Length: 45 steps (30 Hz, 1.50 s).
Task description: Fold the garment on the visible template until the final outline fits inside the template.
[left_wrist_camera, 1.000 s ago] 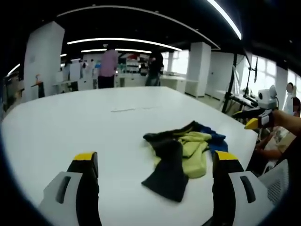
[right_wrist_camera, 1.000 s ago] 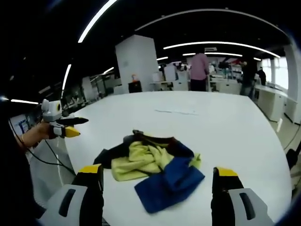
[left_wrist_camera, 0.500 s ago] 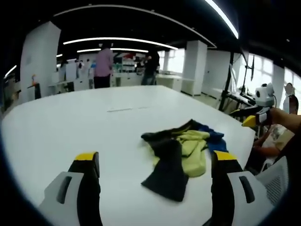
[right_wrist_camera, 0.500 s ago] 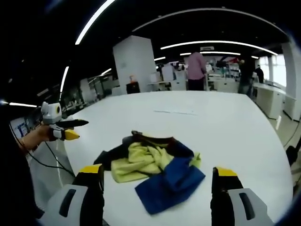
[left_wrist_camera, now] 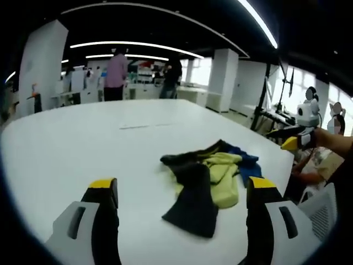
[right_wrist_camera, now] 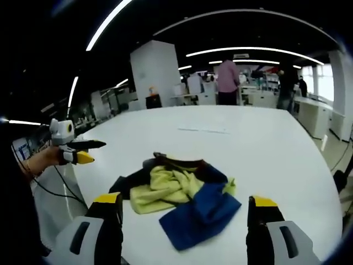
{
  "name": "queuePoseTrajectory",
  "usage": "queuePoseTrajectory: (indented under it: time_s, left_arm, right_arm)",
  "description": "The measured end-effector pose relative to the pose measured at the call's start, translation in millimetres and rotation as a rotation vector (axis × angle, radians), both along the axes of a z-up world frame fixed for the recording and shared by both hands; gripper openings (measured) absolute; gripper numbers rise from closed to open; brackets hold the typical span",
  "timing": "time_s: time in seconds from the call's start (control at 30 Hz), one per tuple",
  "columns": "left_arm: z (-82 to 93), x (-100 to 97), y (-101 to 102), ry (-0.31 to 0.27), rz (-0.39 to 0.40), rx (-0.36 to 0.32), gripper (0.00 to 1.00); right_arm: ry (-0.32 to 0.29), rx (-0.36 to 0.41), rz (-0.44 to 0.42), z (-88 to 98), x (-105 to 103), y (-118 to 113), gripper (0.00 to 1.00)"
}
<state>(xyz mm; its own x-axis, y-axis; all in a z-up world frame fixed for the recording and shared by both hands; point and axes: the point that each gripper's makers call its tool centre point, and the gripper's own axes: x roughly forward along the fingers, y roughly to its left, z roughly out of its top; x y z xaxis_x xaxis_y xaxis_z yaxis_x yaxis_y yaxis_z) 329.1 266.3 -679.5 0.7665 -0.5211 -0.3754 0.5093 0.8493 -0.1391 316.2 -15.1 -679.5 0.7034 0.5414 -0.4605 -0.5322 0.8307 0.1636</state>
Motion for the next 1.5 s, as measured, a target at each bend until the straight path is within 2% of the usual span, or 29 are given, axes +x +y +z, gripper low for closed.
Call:
queuePoseTrajectory:
  time_s: [0.13, 0.33, 0.53, 1.13, 1.4, 1.5]
  left_arm:
    - [-0.6, 3.0, 0.8, 0.008, 0.008, 0.010, 0.89]
    - [1.7, 3.3, -5.0, 0.006, -0.031, 0.027, 0.82]
    - [2.7, 12.3, -10.4, -0.005, -0.050, 0.039, 0.74]
    - [-3.2, 59.5, -27.7, -0.004, -0.118, 0.029, 0.56]
    - [-12.9, 79.4, -36.6, 0.013, -0.159, 0.046, 0.48]
    - [-18.8, 86.5, -41.3, 0.018, -0.184, 0.084, 0.46]
  right_arm:
    - [0.003, 0.002, 0.007, 0.4, 1.9, 0.2, 0.89]
    - [-0.007, 0.018, 0.013, 2.6, 7.3, -1.0, 0.84]
    - [-0.021, 0.012, 0.032, 4.2, 17.5, -2.5, 0.79]
    - [-0.001, 0.006, 0.117, -5.4, 54.1, 6.2, 0.62]
    - [0.004, -0.008, 0.164, -11.4, 73.9, 11.5, 0.55]
    - [0.015, -0.006, 0.178, -14.1, 80.7, 13.2, 0.52]
